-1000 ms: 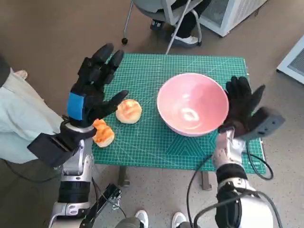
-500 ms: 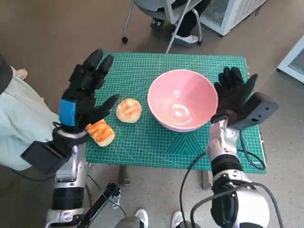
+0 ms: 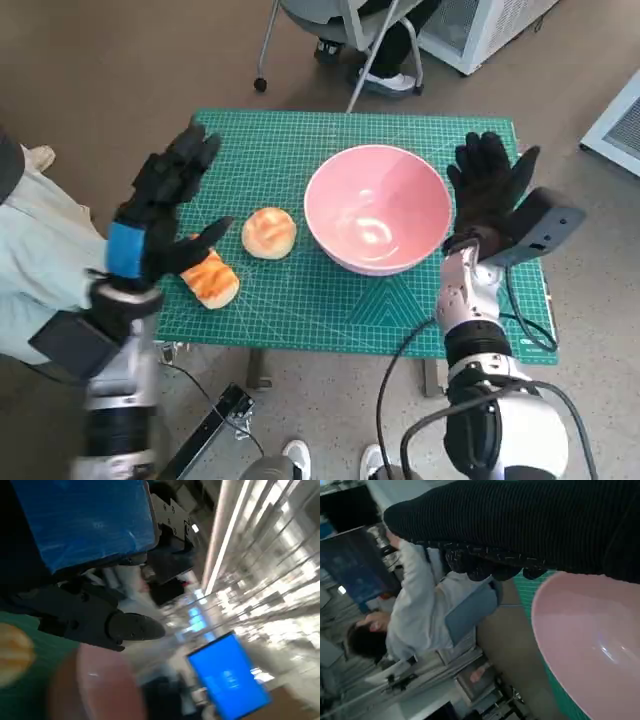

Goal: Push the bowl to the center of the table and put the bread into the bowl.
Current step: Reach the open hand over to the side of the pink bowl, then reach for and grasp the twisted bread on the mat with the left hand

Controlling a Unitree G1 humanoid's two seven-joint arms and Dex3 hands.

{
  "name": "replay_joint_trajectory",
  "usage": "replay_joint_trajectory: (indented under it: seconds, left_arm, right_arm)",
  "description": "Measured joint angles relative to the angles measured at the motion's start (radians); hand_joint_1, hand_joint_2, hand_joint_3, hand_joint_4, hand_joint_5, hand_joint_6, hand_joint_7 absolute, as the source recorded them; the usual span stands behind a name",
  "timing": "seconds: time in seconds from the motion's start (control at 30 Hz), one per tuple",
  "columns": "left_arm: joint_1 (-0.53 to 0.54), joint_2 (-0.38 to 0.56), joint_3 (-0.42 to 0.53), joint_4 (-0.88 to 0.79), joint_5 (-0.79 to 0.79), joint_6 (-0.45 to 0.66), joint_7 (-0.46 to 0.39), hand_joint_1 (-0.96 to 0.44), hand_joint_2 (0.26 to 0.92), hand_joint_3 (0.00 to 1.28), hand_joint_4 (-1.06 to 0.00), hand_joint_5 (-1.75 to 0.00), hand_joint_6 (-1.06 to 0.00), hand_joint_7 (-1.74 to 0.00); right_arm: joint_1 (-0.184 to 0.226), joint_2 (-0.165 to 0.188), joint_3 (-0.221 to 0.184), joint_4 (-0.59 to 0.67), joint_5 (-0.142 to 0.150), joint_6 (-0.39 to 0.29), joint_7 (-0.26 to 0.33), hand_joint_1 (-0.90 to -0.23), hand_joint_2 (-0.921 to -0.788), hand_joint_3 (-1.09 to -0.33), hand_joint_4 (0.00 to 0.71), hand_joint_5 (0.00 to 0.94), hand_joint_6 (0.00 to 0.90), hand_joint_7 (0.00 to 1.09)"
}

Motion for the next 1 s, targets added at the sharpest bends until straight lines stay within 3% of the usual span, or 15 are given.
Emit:
replay_joint_trajectory:
  seconds: [0.13,0.3,0.43,0.53,0.67,0.87,1.0]
  left_arm:
    - [0.003,0.159,0.006,-0.004,0.092,0.023,-0.046,-0.31,0.918,0.11,-0.35,0.0,-0.31,-0.22]
    - [-0.015,0.309,-0.008,0.003,0.121,0.076,-0.154,-0.18,0.899,0.03,-0.33,0.0,-0.34,-0.19]
    - [-0.056,0.382,-0.05,0.043,0.125,0.101,-0.247,-0.09,0.871,0.01,-0.32,0.0,-0.38,-0.16]
    - [-0.095,0.415,-0.094,0.079,0.143,0.122,-0.307,-0.03,0.852,0.0,-0.31,0.0,-0.41,-0.12]
    - [-0.141,0.424,-0.149,0.126,0.172,0.126,-0.353,0.02,0.825,0.0,-0.31,0.0,-0.42,-0.09]
    - [-0.206,0.424,-0.245,0.205,0.272,0.085,-0.375,0.0,0.791,0.0,-0.3,0.0,-0.42,-0.06]
    - [-0.247,0.424,-0.32,0.254,0.364,0.038,-0.377,-0.03,0.783,0.0,-0.3,0.0,-0.42,-0.05]
  right_arm:
    - [-0.001,-0.02,0.037,-0.028,-0.025,-0.088,0.082,-0.551,-0.921,-0.768,0.332,0.026,0.092,0.73]
    - [0.0,-0.045,0.094,-0.09,-0.043,-0.224,0.279,-0.575,-0.921,-0.73,0.387,0.039,0.135,0.72]
    - [0.008,-0.06,0.162,-0.167,-0.075,-0.36,0.393,-0.557,-0.921,-0.77,0.394,0.03,0.08,0.8]
    - [0.02,-0.062,0.209,-0.234,-0.081,-0.448,0.47,-0.55,-0.921,-0.793,0.388,0.023,0.031,0.86]
    - [0.044,-0.059,0.24,-0.299,-0.069,-0.489,0.526,-0.557,-0.921,-0.799,0.377,0.015,0.006,0.91]
    - [0.094,-0.042,0.262,-0.389,0.0,-0.484,0.581,-0.58,-0.921,-0.767,0.369,0.01,0.0,0.95]
    - [0.119,-0.037,0.277,-0.434,0.018,-0.476,0.589,-0.585,-0.921,-0.746,0.368,0.01,-0.001,0.96]
